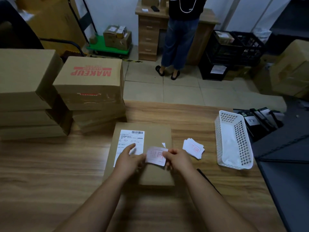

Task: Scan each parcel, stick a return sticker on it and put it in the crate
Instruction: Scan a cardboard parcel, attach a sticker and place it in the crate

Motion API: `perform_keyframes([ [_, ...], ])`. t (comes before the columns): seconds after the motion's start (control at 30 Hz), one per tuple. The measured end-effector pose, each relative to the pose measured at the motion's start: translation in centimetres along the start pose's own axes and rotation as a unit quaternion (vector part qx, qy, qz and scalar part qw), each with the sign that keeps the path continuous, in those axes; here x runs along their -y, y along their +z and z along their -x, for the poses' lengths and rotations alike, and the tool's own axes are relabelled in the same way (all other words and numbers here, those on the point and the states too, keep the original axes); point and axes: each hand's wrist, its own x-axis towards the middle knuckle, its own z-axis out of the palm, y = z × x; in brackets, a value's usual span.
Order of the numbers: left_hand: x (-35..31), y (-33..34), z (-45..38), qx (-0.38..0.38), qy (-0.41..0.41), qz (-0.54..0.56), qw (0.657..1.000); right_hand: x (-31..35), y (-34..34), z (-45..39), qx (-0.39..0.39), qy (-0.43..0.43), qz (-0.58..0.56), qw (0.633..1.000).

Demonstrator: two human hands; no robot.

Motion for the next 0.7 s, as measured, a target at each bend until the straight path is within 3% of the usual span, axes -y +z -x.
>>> perform_keyframes([
  [0.07,0.3,-0.6,-0.6,-0.034,-0.008,0.021,0.999,0.2,-0.4,-0.4,0.005,0.008,0.027,1.0],
  [0.13,1.2,-1.4,-1.4,-0.067,0.052,-0.071,0.994,0.3,-0.5,-0.9,0.015,0.011,0.056,0.998],
  [0.23,2.4,-2.6,-1.8,-0.063,0.184,-0.26,0.946,0.4,-0.1,-1.4,0.012,-0.001,0.098,0.995],
  [0.33,3.4,-2.9,-2.0,-0.043,0.248,-0.355,0.9,0.7,0.9,-1.6,-0.007,-0.032,0.171,0.985],
  [0.53,4.1,-3.2,-2.4,-0.05,0.291,-0.386,0.874,0.5,2.0,-1.2,-0.068,-0.113,0.336,0.932],
  [0.63,4.5,-3.3,-2.5,-0.061,0.303,-0.386,0.869,-0.3,0.6,-1.1,-0.107,-0.091,0.286,0.948],
  [0.7,4.6,-3.0,-2.4,-0.069,0.311,-0.387,0.865,-1.4,0.3,-1.2,-0.122,-0.141,0.269,0.945],
])
